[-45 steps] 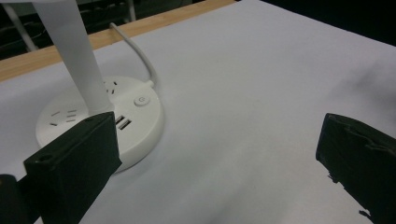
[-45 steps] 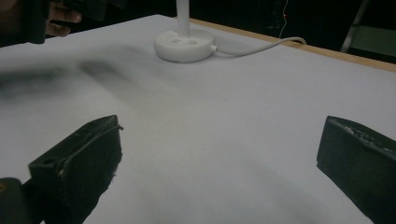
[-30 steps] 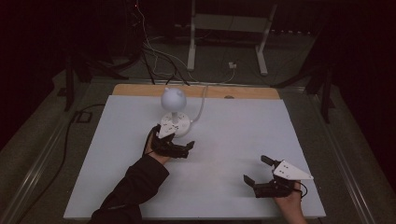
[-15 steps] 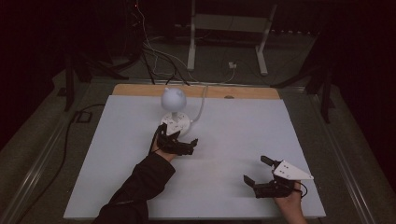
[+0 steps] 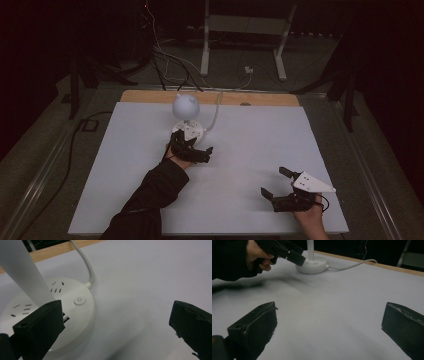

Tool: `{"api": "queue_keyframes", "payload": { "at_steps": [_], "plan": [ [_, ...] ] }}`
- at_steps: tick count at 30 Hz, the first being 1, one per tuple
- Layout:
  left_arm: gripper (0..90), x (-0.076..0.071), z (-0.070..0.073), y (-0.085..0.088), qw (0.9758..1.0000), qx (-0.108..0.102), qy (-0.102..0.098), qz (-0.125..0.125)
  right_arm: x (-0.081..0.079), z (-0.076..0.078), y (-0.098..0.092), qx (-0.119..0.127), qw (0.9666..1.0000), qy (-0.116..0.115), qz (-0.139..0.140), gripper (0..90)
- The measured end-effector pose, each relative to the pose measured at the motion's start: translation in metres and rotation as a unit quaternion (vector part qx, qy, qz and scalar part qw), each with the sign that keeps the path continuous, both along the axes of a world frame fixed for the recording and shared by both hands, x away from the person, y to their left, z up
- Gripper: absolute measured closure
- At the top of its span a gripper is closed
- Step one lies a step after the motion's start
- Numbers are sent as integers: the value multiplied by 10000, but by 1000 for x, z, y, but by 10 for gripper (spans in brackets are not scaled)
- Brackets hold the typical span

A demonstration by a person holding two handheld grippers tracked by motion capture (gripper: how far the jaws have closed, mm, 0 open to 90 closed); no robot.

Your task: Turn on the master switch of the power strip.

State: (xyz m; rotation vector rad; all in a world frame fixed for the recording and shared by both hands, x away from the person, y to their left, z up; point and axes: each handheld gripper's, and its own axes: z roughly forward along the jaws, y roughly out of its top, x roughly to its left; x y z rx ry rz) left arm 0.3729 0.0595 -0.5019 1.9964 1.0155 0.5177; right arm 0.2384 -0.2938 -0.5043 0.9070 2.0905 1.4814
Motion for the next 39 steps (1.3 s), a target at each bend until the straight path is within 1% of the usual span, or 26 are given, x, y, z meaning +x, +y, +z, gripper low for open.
{"api": "queue_keyframes", "payload": {
  "at_steps": [2,3,4,5,7,8,9,10,11,12,17,18,19,22,23,24,26,29,30,32,34,35,37,38,39],
  "plan": [
    [45,1,-2,-1,10000,8,27,29,0,0,0,-7,10000,2,6,0],
    [79,2,-2,-1,10000,4,60,35,0,0,0,-3,10000,3,7,0],
    [112,2,-2,-1,10000,9,44,69,0,0,0,-2,10000,-1,5,0],
    [112,2,-3,-1,10000,12,28,94,0,0,0,-2,10000,-1,5,0],
    [188,3,-3,-2,9999,18,77,142,0,0,0,7,10000,10,4,0],
    [188,4,-3,-2,9998,45,71,175,0,0,0,7,10000,10,4,0],
    [238,4,-3,-3,9998,66,54,203,0,0,0,5,10000,12,10,0],
    [238,4,-3,-3,9997,46,47,222,0,0,0,5,10000,12,10,0],
    [287,4,-2,-2,9996,-3,-6,287,0,0,0,1,10000,11,18,0],
    [325,5,-2,-2,9995,-25,-11,301,0,0,0,3,10000,13,22,0],
    [425,8,0,-1,9991,-80,-17,408,0,-1,0,-4,10000,30,23,0],
    [425,8,0,-1,9991,-55,-25,428,0,-1,0,-4,10000,30,23,0],
    [475,10,1,-1,9989,-10,-37,467,0,-1,0,1,10000,27,27,0],
    [549,11,1,-1,9987,34,-54,512,1,-1,0,7,10000,29,25,0],
    [549,11,2,-1,9985,53,-60,535,1,-1,0,7,10000,29,25,0],
    [597,13,2,-2,9982,88,-80,583,1,-1,0,14,10000,41,32,0],
    [660,15,3,-2,9977,140,-132,645,1,-1,0,15,10000,44,40,0],
    [750,18,4,-1,9972,119,-132,720,1,-1,0,14,10000,50,37,0],
    [777,20,4,0,9973,88,-105,716,1,-1,0,17,10000,50,36,0],
    [826,21,4,0,9973,67,-113,726,1,-1,0,17,10000,58,36,0],
    [886,24,4,0,9974,154,-202,668,1,-1,0,15,10000,67,43,0],
    [895,24,4,0,9973,210,-241,656,1,-1,0,16,10000,64,48,0],
    [900,25,3,-1,9977,247,-281,568,1,-1,0,19,10000,62,58,0],
    [900,25,3,-1,9977,247,-281,568,1,-1,0,19,10000,62,58,0],
    [900,25,2,-4,9968,419,-404,543,1,-1,0,15,10000,69,54,0]
  ]
}}
